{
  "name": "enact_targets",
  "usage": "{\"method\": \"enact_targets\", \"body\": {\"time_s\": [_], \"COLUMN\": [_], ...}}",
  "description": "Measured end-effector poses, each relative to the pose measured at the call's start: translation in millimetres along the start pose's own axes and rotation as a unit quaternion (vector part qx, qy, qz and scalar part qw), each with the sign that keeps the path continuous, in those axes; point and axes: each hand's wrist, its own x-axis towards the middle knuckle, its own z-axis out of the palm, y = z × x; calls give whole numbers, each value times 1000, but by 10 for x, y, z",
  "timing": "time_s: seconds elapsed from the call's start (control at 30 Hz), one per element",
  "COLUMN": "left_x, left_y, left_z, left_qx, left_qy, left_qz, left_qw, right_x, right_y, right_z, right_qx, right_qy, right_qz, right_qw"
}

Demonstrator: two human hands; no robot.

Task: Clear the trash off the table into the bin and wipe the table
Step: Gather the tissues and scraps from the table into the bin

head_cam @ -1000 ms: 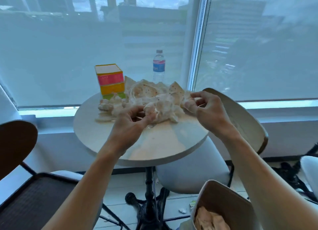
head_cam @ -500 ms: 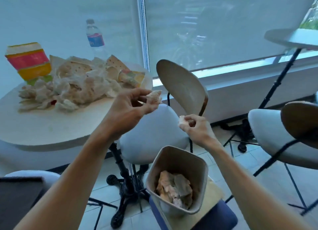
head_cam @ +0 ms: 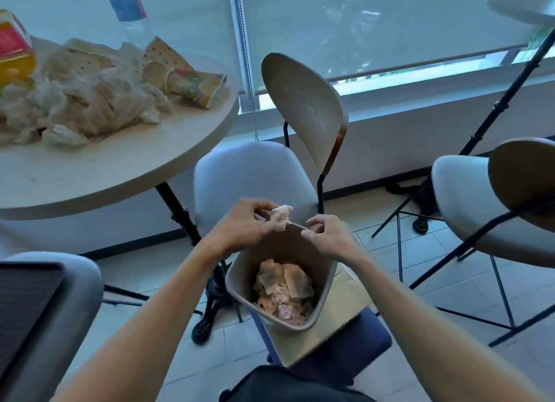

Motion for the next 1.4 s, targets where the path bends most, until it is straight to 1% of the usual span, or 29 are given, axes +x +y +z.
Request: {"method": "enact_targets", "body": {"time_s": [0.07,0.17,0.23,0.43,0.57,0.73,0.83,0.97,1.07,1.27,1.4], "left_x": [42,41,16,-159,-369,-614,-701,-696,-664,-596,-582], "left_y": [-182,-394,-453,-340,-89,268,389,375,273,26,-108], "left_z": [121,248,210,-209,-597,-1156,-1507,-1961,-2251,-2676,-2843], "left_qx": [33,82,91,84,59,34,17,37,37,39,34], "left_qy": [-12,-54,-55,6,23,77,107,159,188,231,234], "left_qz": [-29,-65,-72,-35,18,104,133,145,144,144,145], "left_qw": [999,993,992,996,998,991,985,976,971,961,961], "right_x": [32,69,88,145,185,240,278,319,385,455,493], "right_y": [1,-32,-83,-424,-946,-1772,-2251,-2782,-3051,-3321,-3400], "right_z": [-49,-88,-99,-169,-395,-579,-595,-473,-277,176,278], "right_qx": [1,4,8,37,62,93,112,92,59,-2,-28], "right_qy": [1,3,1,14,32,97,121,113,102,21,61], "right_qz": [-6,-20,-23,-46,-116,-210,-249,-272,-287,-312,-309], "right_qw": [1000,1000,1000,998,991,968,954,951,951,950,949]}}
